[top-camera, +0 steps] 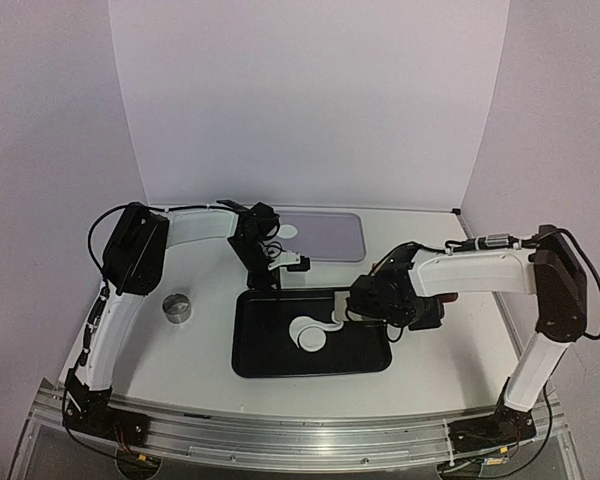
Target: Roll out the dumpling wrappers from the dough
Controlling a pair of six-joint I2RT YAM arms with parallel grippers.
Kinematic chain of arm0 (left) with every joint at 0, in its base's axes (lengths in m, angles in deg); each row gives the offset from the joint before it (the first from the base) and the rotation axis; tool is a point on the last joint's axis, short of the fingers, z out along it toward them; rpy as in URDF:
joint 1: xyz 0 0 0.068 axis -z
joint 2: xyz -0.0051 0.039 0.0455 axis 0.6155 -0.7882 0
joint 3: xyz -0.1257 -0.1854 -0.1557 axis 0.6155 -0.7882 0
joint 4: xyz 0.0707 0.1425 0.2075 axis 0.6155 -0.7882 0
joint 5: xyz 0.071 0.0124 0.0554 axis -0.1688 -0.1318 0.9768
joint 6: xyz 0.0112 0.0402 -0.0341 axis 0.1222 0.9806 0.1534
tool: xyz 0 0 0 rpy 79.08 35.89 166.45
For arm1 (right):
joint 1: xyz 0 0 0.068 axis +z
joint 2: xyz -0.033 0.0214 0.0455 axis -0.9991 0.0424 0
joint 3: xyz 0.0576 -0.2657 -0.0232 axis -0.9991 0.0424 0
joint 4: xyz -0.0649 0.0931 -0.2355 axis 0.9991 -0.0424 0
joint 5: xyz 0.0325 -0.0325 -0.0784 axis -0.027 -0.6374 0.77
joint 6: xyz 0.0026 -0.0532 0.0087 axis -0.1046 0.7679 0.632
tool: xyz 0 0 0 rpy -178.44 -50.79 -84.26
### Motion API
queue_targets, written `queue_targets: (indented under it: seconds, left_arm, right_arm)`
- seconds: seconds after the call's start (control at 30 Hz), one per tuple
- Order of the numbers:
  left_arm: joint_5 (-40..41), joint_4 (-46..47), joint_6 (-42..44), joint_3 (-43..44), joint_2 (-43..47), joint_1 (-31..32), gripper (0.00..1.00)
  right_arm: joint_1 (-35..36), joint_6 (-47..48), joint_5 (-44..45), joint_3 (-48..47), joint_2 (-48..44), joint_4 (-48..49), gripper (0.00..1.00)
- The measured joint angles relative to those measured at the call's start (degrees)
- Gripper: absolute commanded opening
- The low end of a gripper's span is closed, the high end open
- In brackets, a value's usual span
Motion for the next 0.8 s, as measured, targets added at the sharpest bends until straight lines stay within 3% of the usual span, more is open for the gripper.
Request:
queue_targets:
  seconds: [0.37,0.8]
  left_arm:
    - [0.1,-0.1,0.0,0.0,0.0,0.0,0.00]
    - [0.4,-0.5,-0.1,0.0,0.0,-0.6,0.00]
  right_arm:
    - [-3.5,2.8,-0.1,-4.1,5.1,8.0,0.00]
    - [-4.6,9.3,0.4,-9.4,5.9,8.8,0.00]
